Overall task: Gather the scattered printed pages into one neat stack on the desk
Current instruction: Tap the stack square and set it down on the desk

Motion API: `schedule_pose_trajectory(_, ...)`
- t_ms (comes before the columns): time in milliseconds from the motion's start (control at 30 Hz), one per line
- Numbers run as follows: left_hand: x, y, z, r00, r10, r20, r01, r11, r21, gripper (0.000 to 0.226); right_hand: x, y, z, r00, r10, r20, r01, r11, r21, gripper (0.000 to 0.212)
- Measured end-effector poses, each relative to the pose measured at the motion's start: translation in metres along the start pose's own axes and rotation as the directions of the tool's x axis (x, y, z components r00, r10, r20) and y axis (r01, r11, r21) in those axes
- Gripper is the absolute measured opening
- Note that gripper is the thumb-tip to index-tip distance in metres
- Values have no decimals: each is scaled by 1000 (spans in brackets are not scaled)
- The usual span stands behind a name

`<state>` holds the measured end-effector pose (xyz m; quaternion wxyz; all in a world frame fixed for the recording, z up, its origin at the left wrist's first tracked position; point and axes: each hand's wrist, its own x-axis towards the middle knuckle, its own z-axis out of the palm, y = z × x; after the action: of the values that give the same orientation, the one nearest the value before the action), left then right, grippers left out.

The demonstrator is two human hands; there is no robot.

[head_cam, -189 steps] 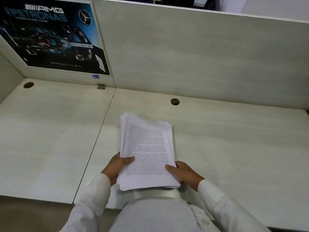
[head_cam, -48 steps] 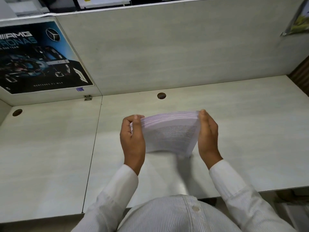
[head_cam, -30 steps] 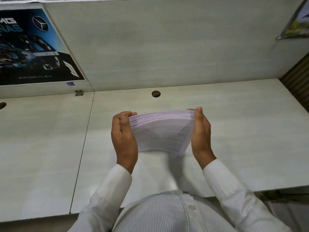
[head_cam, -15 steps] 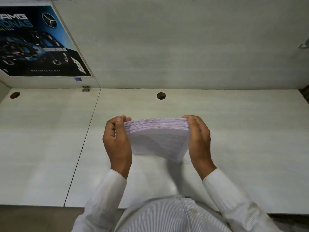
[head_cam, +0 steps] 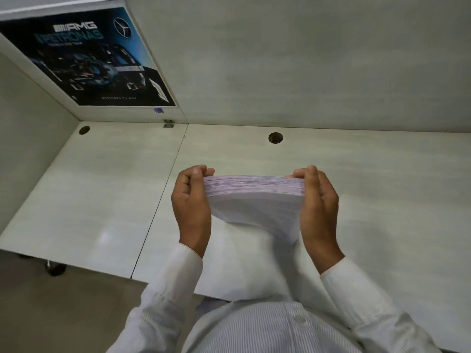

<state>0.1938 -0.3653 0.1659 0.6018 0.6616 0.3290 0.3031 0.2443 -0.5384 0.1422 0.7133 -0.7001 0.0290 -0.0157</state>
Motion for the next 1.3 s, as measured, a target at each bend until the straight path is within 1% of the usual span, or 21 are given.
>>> schedule_pose_trajectory(100, -1, -2, 0, 1000, 9, 1, -9, 1000, -2, 22, 1, 1, 0, 1000, 13, 1, -13, 1000, -3, 27)
schedule_pose_trajectory(167, -1, -3, 1, 1000, 7, -2, -7, 1000, -26, 31, 1, 0, 1, 1000, -6, -5, 6, 1000, 3, 33)
schedule_pose_trajectory(267, 0, -3, 1, 999, 25, 30, -22, 995, -101, 45, 1, 1, 2, 1000, -18, -22, 18, 1000, 0, 33)
schedule_pose_trajectory(300, 2, -4, 1, 998, 36, 60, -26, 989, -149, 51, 1, 2, 1, 1000, -12, -21, 12, 1000, 18, 36)
schedule_pose_trajectory(367, 7, -6, 0, 988, 71, 140, -34, 967, -254, 67, 1, 4, 1, 1000, -6, -10, 7, 996, 84, 50)
schedule_pose_trajectory(433, 10, -8, -1, 967, 110, 229, -41, 957, -288, 82, -3, 6, 1, 1000, -20, -2, 21, 994, 103, 59)
schedule_pose_trajectory(467, 11, -9, -1, 954, 127, 271, -49, 959, -278, 85, -5, 7, 2, 999, -38, 6, 37, 995, 88, 58)
schedule_pose_trajectory(533, 13, -9, -2, 933, 157, 323, -75, 964, -254, 77, -11, 8, 4, 997, -79, 15, 78, 997, 25, 50)
schedule_pose_trajectory(600, 16, -10, -3, 926, 181, 333, -103, 966, -238, 68, -14, 11, 7, 993, -114, -29, 113, 993, -27, 51)
schedule_pose_trajectory(667, 19, -10, -5, 913, 205, 352, -141, 970, -201, 59, -18, 11, 9, 992, -103, -74, 99, 993, -64, 49)
schedule_pose_trajectory(733, 23, -13, -9, 891, 217, 398, -151, 970, -191, 58, -21, 10, 12, 992, -92, -87, 82, 991, -108, 47)
schedule_pose_trajectory(767, 25, -13, -11, 884, 219, 414, -145, 969, -202, 62, -23, 10, 14, 991, -92, -101, 79, 990, -119, 50)
schedule_pose_trajectory(833, 31, -18, -16, 866, 202, 457, -124, 973, -195, 71, -26, 9, 19, 986, -81, -148, 67, 993, -98, 55)
schedule_pose_trajectory(900, 32, -23, -17, 834, 147, 531, -104, 988, -110, 65, -27, 9, 22, 988, -42, -151, 32, 997, -67, 52)
schedule_pose_trajectory(967, 33, -26, -21, 796, 110, 595, -91, 994, -63, 63, -29, 9, 26, 988, -8, -151, -2, 998, -65, 52)
schedule_pose_trajectory(1033, 38, -27, -26, 784, 98, 613, -79, 995, -59, 59, -31, 9, 26, 981, 10, -192, -19, 999, -45, 57)
schedule_pose_trajectory(1100, 44, -28, -29, 770, 83, 633, -59, 996, -60, 48, -34, 11, 28, 974, 27, -225, -34, 999, -27, 58)
schedule_pose_trajectory(1167, 47, -31, -29, 761, 63, 646, -48, 998, -40, 44, -37, 13, 30, 978, 41, -203, -53, 997, -58, 54)
schedule_pose_trajectory(1233, 48, -35, -29, 768, 54, 638, -47, 998, -28, 44, -41, 15, 30, 987, 42, -157, -60, 991, -116, 54)
schedule_pose_trajectory(1300, 52, -37, -29, 775, 46, 630, -35, 999, -31, 41, -42, 18, 26, 984, 61, -167, -79, 992, -99, 54)
